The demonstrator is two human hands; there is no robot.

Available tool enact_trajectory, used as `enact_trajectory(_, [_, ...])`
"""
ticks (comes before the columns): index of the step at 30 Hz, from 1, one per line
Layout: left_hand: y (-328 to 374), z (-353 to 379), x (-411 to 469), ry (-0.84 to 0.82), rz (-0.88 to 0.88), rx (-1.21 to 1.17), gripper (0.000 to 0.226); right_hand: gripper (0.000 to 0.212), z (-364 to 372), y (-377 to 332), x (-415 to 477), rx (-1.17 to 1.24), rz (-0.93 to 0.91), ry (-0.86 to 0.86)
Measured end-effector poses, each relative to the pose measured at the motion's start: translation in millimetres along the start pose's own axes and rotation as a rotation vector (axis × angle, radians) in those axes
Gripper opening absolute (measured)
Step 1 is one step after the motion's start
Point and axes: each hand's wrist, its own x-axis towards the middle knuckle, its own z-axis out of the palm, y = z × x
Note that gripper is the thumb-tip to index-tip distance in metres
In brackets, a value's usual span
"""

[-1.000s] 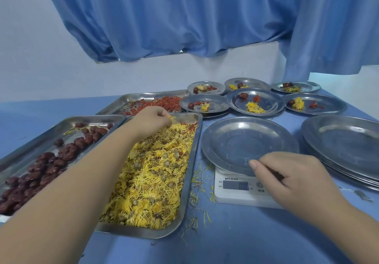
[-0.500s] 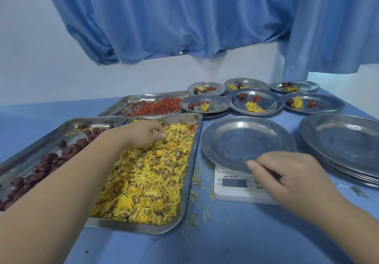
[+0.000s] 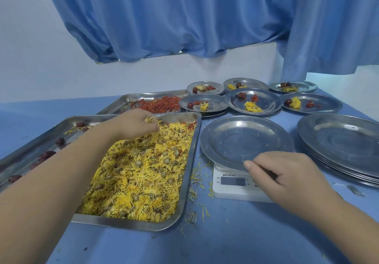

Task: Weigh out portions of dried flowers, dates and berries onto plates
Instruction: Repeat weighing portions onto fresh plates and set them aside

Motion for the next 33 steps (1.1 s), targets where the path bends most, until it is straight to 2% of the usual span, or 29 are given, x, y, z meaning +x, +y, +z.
enact_trajectory(2, [4, -3, -5, 0.011, -0.025, -0.172, 0.017, 0.044, 0, -1, 0, 0.006, -0.006, 0.005])
enact_trajectory(9, [25, -4, -7, 0.034, 0.005, -0.438, 0.016, 0.045, -1, 1, 0, 0.025, 0.017, 0.013])
enact_trajectory(12, [31, 0, -5, -0.014, -0.005, -0.532, 0.015, 0.046, -3, 2, 0, 0.025, 0.021, 0.024])
enact_trajectory(13, [32, 2, -5, -0.026, -0.008, -0.481, 0.015, 0.045, -3, 2, 0, 0.025, 0.017, 0.032])
enact_trajectory(16, [34, 9, -8, 0.000, 0.027, -0.109, 0.015, 0.045, -4, 1, 1, 0.015, 0.007, 0.025])
enact_trajectory(18, [35, 12, -11, 0.030, 0.046, -0.057, 0.016, 0.045, -4, -1, 0, 0.002, -0.007, 0.014])
enact_trajectory(21, [38, 16, -16, 0.049, 0.026, -0.216, 0.015, 0.040, -4, -11, 1, 0.037, 0.008, -0.014])
enact_trajectory(24, [39, 17, -21, 0.049, -0.040, -0.460, 0.014, 0.022, 3, -39, 10, 0.208, 0.066, -0.070])
enact_trajectory(27, [36, 17, -26, 0.005, -0.081, -0.682, 0.012, 0.010, 22, -69, 28, 0.277, 0.102, -0.156])
enact_trajectory(33, [28, 14, -37, -0.009, -0.065, -0.798, 0.009, 0.040, 73, -97, 82, 0.239, 0.293, -0.272])
